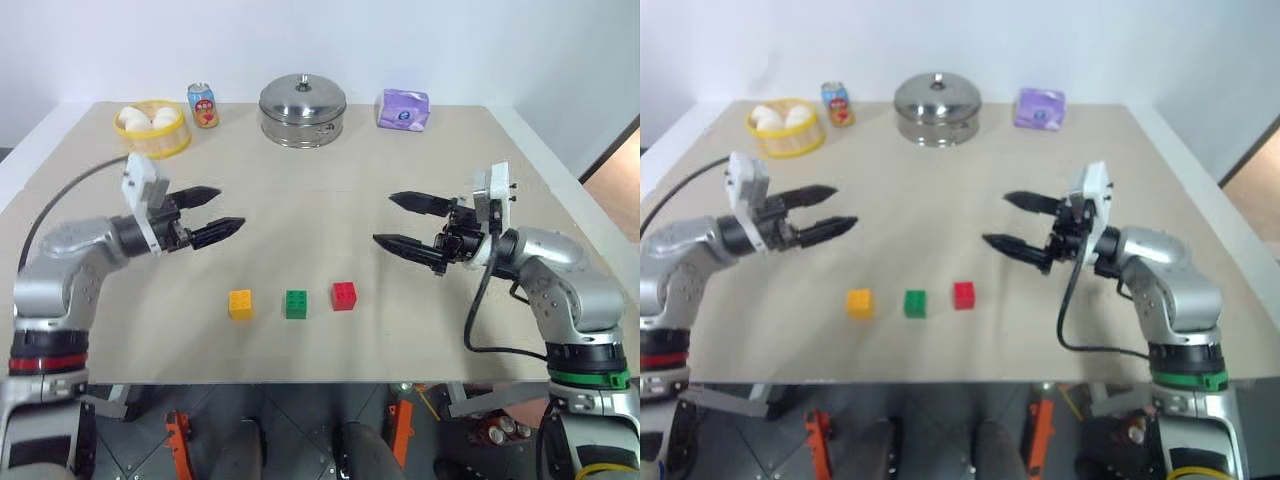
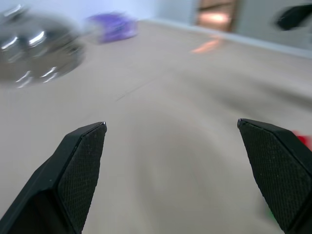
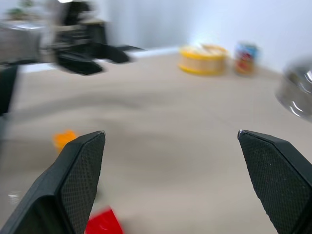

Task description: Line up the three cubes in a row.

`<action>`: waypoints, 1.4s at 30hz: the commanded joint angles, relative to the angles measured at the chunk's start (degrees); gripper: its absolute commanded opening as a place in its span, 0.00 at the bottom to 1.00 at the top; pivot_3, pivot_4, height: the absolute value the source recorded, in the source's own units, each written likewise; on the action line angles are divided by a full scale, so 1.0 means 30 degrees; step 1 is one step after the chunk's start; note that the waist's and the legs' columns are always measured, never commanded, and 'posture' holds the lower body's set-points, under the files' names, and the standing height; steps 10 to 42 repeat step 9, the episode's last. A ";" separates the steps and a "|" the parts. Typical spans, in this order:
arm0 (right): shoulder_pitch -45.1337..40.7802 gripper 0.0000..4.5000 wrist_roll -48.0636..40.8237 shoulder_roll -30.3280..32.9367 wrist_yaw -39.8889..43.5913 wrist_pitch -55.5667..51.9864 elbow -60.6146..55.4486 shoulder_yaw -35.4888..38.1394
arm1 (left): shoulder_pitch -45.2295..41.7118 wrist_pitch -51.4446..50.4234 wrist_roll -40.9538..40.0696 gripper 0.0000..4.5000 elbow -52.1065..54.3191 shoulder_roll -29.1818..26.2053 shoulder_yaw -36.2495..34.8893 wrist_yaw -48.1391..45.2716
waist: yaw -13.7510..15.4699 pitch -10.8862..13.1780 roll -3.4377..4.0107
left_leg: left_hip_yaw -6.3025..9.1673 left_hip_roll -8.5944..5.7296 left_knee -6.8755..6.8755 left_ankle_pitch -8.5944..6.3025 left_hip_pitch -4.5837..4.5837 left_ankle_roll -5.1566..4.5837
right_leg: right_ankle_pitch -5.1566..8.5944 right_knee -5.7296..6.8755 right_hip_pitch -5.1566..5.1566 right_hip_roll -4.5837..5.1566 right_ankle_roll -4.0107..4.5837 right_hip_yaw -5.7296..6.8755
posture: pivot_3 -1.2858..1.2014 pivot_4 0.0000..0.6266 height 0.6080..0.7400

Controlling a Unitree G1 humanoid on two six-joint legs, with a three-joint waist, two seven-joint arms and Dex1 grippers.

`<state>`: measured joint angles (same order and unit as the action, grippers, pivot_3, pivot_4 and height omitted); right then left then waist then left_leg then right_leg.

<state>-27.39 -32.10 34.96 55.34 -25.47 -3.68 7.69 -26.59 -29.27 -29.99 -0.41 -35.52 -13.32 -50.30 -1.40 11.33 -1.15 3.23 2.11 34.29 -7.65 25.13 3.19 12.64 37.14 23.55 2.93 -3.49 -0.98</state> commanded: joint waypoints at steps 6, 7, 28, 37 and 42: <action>0.0007 1.00 0.1335 -0.0471 -0.3577 0.0871 0.0692 0.0975 | 0.1147 -0.0219 -0.0684 0.99 0.2479 -0.0202 -0.2110 0.2497 | 0.0015 0.0003 -0.0007 | -0.0008 -0.0002 0.0044 0.0002 -0.0034 0.0002 | 0.0045 -0.0003 -0.0040 0.0003 0.0112 -0.0003 | 0.52 0.24 0.99; -0.0062 1.00 0.1555 -0.0644 -0.3812 0.1115 0.0970 0.0895 | 0.1269 -0.0191 -0.0769 0.99 0.2560 -0.0143 -0.2097 0.2504 | 0.0014 0.0003 -0.0007 | -0.0012 -0.0002 0.0050 0.0003 -0.0034 0.0000 | 0.0040 -0.0004 -0.0040 0.0003 0.0120 -0.0006 | 0.52 0.24 0.99; -0.0193 1.00 0.1898 -0.0870 -0.4076 0.1483 0.1328 0.0759 | 0.1409 -0.0012 -0.0840 0.99 0.2611 -0.0056 -0.2001 0.2519 | 0.0014 0.0003 -0.0007 | -0.0014 -0.0001 0.0056 0.0010 -0.0032 -0.0008 | 0.0034 -0.0004 -0.0038 0.0004 0.0129 -0.0007 | 0.52 0.24 0.99; -0.0193 1.00 0.1898 -0.0870 -0.4076 0.1483 0.1328 0.0759 | 0.1409 -0.0012 -0.0840 0.99 0.2611 -0.0056 -0.2001 0.2519 | 0.0014 0.0003 -0.0007 | -0.0014 -0.0001 0.0056 0.0010 -0.0032 -0.0008 | 0.0034 -0.0004 -0.0038 0.0004 0.0129 -0.0007 | 0.52 0.24 0.99; -0.0193 1.00 0.1898 -0.0870 -0.4076 0.1483 0.1328 0.0759 | 0.1409 -0.0012 -0.0840 0.99 0.2611 -0.0056 -0.2001 0.2519 | 0.0014 0.0003 -0.0007 | -0.0014 -0.0001 0.0056 0.0010 -0.0032 -0.0008 | 0.0034 -0.0004 -0.0038 0.0004 0.0129 -0.0007 | 0.52 0.24 0.99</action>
